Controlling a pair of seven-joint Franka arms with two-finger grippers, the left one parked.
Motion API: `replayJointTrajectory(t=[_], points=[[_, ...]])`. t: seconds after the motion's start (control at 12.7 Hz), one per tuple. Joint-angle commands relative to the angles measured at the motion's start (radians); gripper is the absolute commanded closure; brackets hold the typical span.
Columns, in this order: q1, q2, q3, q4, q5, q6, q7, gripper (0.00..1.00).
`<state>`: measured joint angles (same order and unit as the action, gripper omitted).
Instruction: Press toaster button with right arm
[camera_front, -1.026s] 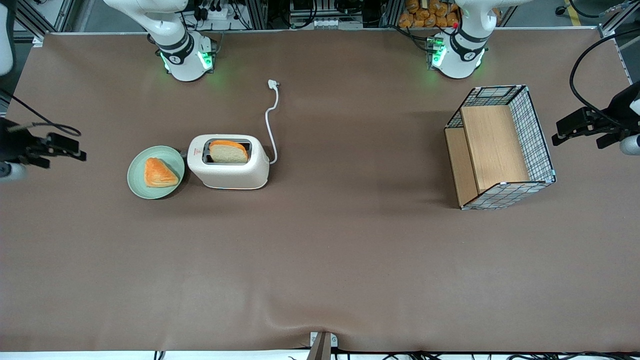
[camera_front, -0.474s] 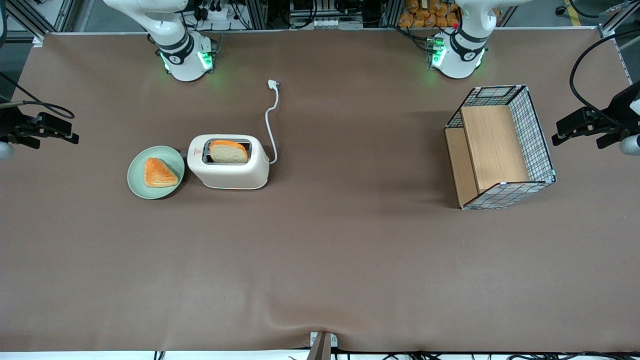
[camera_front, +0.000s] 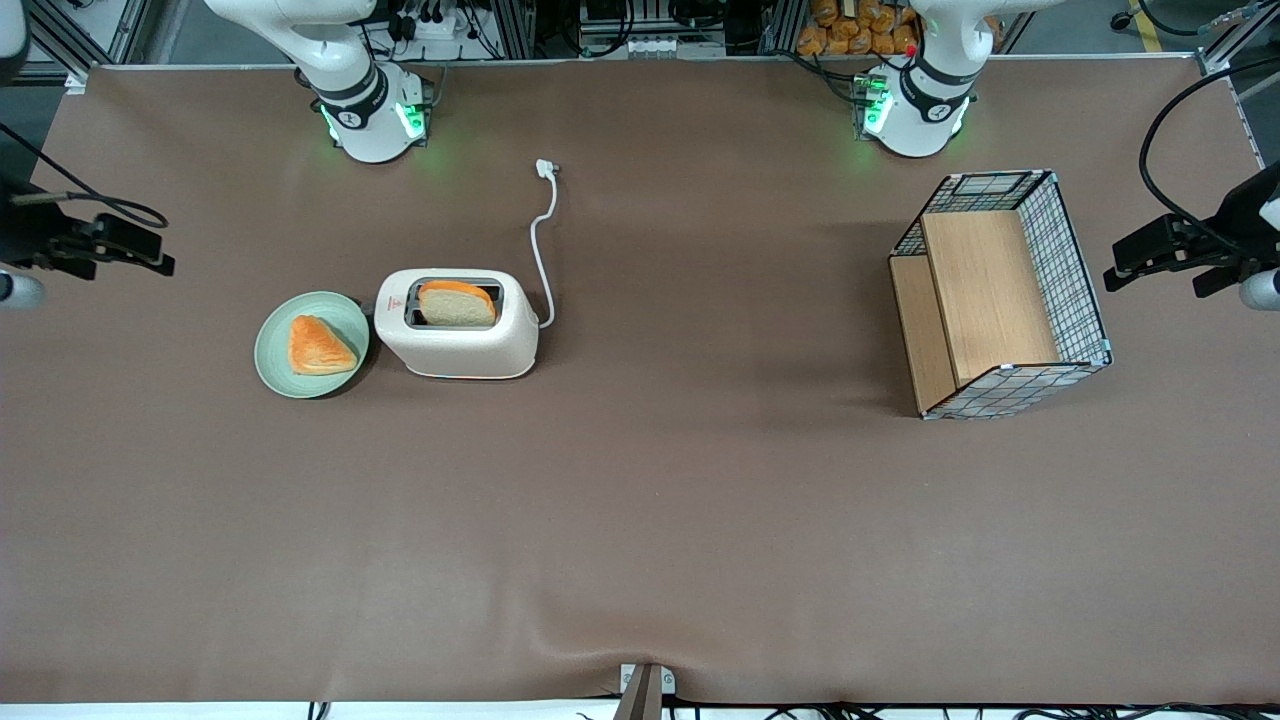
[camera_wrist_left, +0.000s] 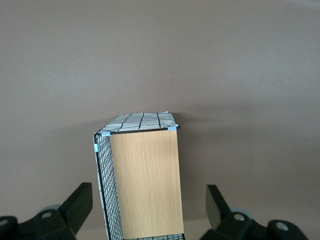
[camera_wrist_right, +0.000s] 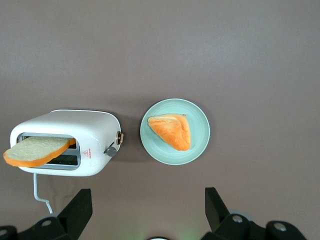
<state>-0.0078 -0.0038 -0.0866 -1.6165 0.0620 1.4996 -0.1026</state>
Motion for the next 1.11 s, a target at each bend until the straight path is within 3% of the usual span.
replayJointTrajectory(t=[0.0,0.47,1.03], points=[[-0.001,-0.007,-0.001,0.038,-0.036,-0.032,-0.002,0.0],[-0.017,-0.001,0.002,0.07,-0.047,-0.062,-0.009,0.0],[-0.004,-0.001,0.004,0.096,-0.045,-0.093,0.1,0.0]])
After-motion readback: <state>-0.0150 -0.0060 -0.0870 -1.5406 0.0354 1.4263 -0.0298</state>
